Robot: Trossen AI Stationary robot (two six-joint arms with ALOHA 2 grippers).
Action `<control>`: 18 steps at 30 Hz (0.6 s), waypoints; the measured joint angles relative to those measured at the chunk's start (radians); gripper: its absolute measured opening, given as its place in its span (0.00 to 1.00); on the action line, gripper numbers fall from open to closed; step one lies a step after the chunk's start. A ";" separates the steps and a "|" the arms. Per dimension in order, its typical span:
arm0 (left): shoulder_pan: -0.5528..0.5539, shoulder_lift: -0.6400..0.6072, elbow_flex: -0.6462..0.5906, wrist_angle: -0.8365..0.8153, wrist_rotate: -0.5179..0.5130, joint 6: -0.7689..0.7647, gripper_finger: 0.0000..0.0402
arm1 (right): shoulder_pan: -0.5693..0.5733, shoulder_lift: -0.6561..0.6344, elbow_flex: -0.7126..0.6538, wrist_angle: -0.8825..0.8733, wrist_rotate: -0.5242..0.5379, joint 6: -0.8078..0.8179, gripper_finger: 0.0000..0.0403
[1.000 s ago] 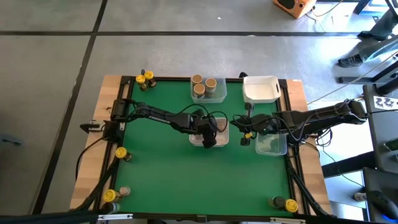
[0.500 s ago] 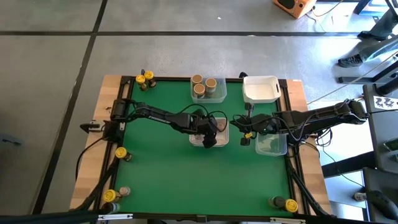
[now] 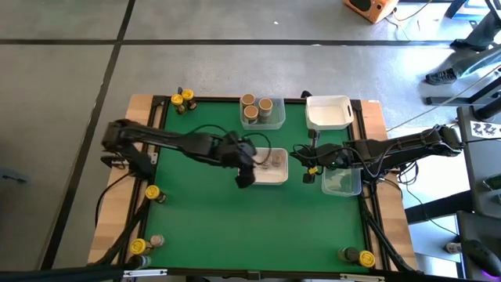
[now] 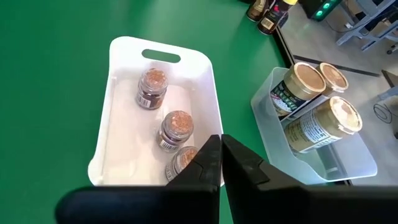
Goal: Sort spices by type
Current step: Put the yellow seasoning can into the bottom white bin
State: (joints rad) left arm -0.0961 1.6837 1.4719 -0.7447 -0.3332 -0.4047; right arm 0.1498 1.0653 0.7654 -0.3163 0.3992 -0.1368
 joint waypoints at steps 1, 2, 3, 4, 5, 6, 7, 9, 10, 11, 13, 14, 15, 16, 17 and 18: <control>-0.011 -0.029 0.000 -0.035 -0.002 -0.019 0.69 | 0.000 0.000 0.000 -0.001 0.000 0.000 0.04; -0.023 -0.057 0.000 -0.067 -0.004 -0.040 0.69 | 0.000 0.000 0.000 -0.001 0.000 0.000 0.04; -0.036 -0.080 0.000 -0.098 -0.009 -0.061 0.69 | 0.000 0.000 0.000 -0.001 0.000 0.000 0.04; -0.047 -0.107 0.000 -0.132 -0.010 -0.081 0.69 | 0.000 0.000 0.000 -0.001 0.000 0.000 0.04; -0.060 -0.126 0.000 -0.168 -0.015 -0.103 0.69 | 0.000 0.000 0.000 0.000 0.000 0.000 0.04; -0.072 -0.146 0.000 -0.204 -0.019 -0.128 0.69 | 0.000 0.000 0.000 0.000 0.000 0.000 0.04; -0.083 -0.163 0.000 -0.244 -0.024 -0.153 0.69 | 0.000 0.000 0.000 0.001 0.000 0.000 0.04; -0.106 -0.189 0.000 -0.323 -0.044 -0.203 0.69 | 0.000 0.000 0.000 0.002 0.000 0.000 0.04; -0.120 -0.197 0.000 -0.363 -0.056 -0.231 0.69 | 0.000 0.000 0.000 0.004 0.000 0.000 0.04; -0.130 -0.205 0.000 -0.400 -0.066 -0.259 0.69 | 0.000 0.000 0.000 0.004 0.000 0.000 0.04; -0.154 -0.212 0.000 -0.478 -0.080 -0.313 0.69 | 0.000 0.000 0.000 0.007 0.000 0.000 0.04; -0.163 -0.213 0.000 -0.515 -0.082 -0.339 0.69 | 0.000 0.000 0.000 0.007 0.000 0.000 0.04; -0.173 -0.212 0.000 -0.550 -0.083 -0.359 0.69 | 0.000 0.000 0.000 0.008 0.000 0.000 0.04; -0.184 -0.212 0.000 -0.583 -0.083 -0.378 0.69 | 0.000 0.000 0.000 0.007 0.000 0.000 0.04; -0.194 -0.212 -0.002 -0.609 -0.085 -0.397 0.69 | 0.000 0.000 0.000 0.008 0.000 0.000 0.04; -0.202 -0.213 -0.009 -0.621 -0.087 -0.415 0.69 | 0.000 0.000 0.000 0.008 0.000 0.000 0.04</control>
State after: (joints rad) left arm -0.2981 1.4704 1.4633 -1.3657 -0.4204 -0.8194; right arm 0.1498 1.0653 0.7654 -0.3081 0.3992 -0.1365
